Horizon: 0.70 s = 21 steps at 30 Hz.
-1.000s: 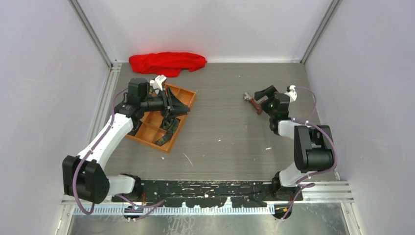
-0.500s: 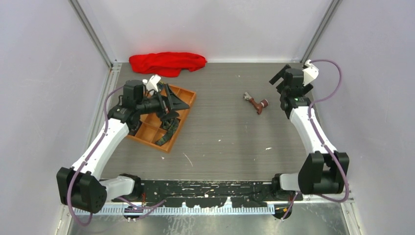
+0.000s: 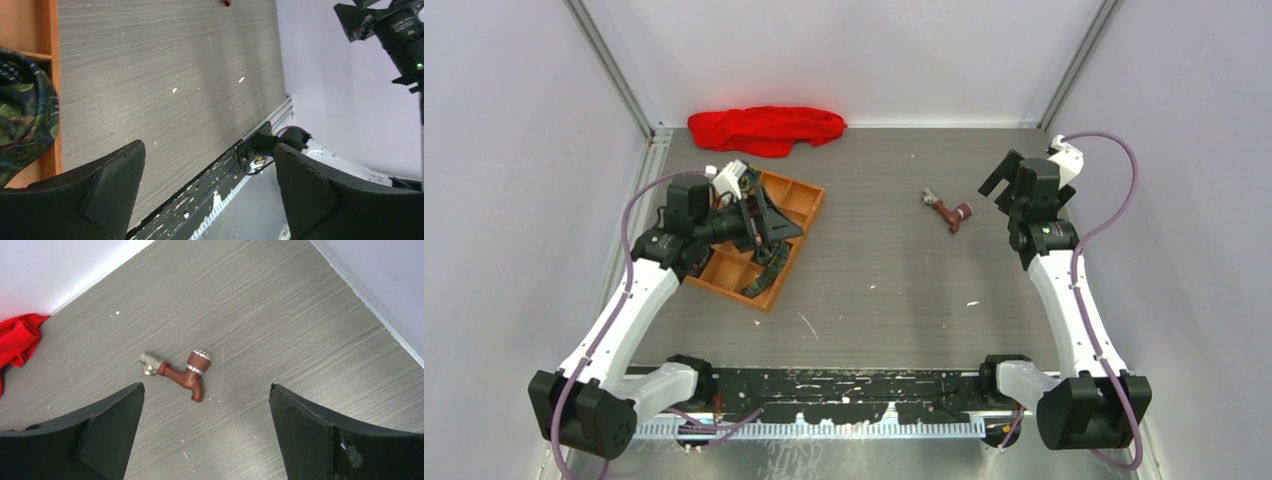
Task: Install the water faucets
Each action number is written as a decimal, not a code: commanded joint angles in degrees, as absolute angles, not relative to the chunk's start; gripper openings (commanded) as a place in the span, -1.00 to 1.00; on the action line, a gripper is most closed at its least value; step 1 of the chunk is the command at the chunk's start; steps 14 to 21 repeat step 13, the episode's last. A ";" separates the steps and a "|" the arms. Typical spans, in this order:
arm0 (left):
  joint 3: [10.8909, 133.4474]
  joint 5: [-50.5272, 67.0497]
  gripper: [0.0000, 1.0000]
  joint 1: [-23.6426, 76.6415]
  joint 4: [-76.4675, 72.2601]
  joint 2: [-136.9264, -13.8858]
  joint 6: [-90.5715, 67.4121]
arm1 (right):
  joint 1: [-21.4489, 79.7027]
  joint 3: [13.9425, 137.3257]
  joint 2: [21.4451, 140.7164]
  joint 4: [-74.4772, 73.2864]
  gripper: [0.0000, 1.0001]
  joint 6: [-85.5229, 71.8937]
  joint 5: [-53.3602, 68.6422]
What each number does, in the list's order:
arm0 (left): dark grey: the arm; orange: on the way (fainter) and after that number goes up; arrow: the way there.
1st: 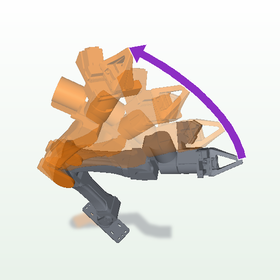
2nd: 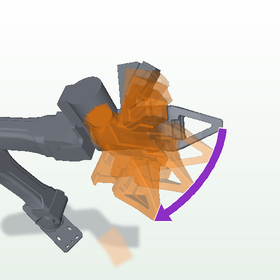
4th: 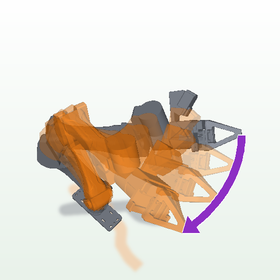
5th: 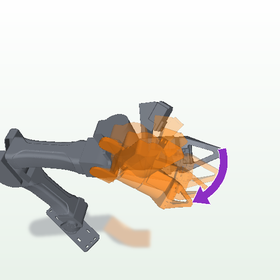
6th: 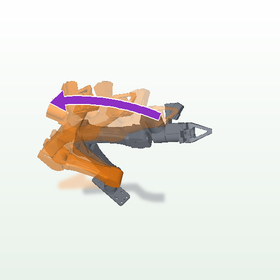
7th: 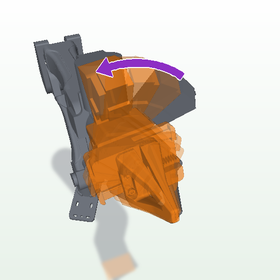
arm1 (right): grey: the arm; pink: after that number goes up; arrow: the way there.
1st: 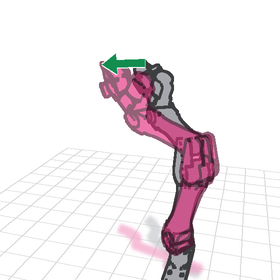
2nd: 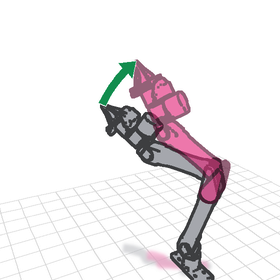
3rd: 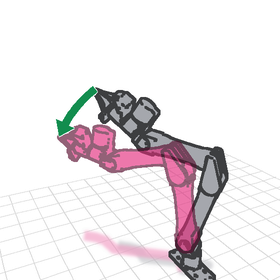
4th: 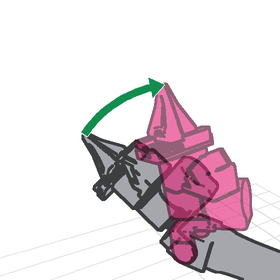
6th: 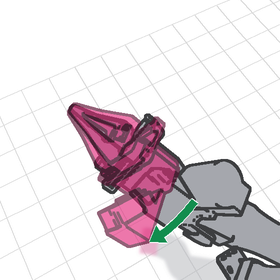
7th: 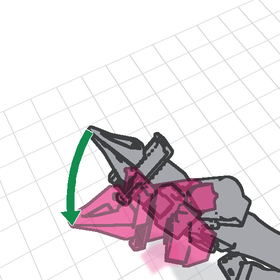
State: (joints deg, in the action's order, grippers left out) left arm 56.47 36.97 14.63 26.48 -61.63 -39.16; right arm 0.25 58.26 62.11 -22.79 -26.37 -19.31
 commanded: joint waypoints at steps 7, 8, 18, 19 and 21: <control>56.78 29.76 0.99 14.83 31.15 -56.96 -33.40 | 0.16 58.58 62.35 -22.47 1.00 -26.03 -22.36; 56.78 29.30 0.99 14.81 31.24 -56.95 -33.40 | 0.15 58.58 62.59 -22.47 1.00 -26.37 -22.47; 56.54 28.81 0.99 14.84 30.90 -57.20 -33.14 | 0.16 58.51 62.87 -21.93 1.00 -26.58 -22.28; 56.54 28.81 0.99 14.84 30.90 -57.20 -33.14 | 0.16 58.51 62.87 -21.93 1.00 -26.58 -22.28; 56.54 28.81 0.99 14.84 30.90 -57.20 -33.14 | 0.16 58.51 62.87 -21.93 1.00 -26.58 -22.28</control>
